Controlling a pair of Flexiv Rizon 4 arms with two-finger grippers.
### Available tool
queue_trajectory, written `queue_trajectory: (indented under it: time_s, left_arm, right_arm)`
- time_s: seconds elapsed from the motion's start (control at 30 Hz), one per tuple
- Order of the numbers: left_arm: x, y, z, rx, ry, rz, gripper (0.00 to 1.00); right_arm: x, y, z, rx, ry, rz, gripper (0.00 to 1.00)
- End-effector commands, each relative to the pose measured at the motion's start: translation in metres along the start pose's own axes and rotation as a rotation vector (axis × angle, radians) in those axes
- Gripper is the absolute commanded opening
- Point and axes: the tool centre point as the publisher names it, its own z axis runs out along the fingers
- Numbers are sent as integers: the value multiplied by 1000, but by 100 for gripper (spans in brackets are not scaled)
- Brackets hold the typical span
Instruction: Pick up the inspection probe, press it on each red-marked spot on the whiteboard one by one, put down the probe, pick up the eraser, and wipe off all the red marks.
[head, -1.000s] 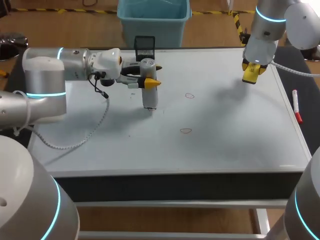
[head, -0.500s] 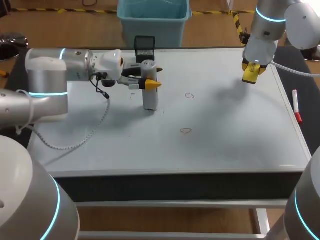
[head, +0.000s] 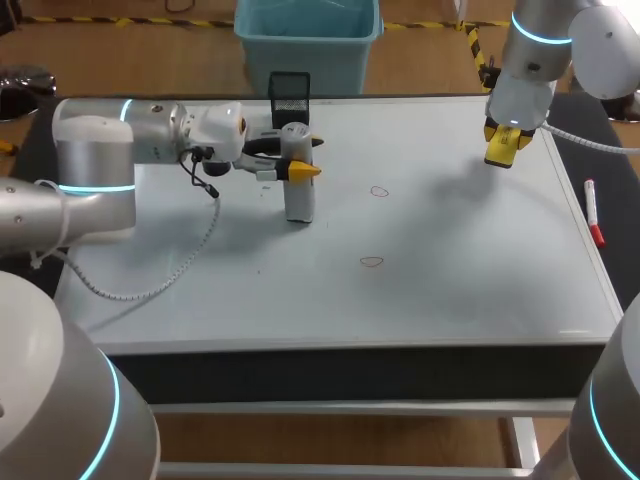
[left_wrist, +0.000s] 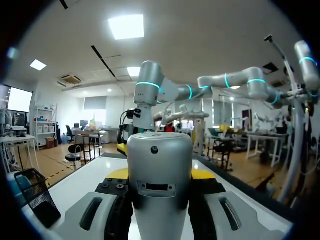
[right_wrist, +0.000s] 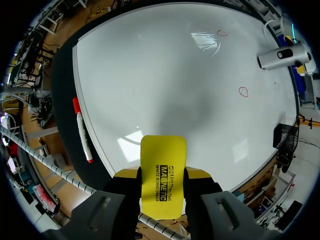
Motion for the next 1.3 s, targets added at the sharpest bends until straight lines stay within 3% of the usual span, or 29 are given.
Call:
queue_trajectory:
  time_s: [0.03, 1.0, 1.3]
  left_arm:
    - [-2, 2, 0, 7, 6, -1, 0]
    - [1, 0, -3, 20, 2, 1, 0]
    - [-4, -25, -17, 49, -10, -25, 0]
  right_arm:
    - [0, 0, -1, 1, 3, -2, 0]
    - [0, 0, -1, 1, 3, -2, 0]
    - [0, 0, -1, 1, 3, -2, 0]
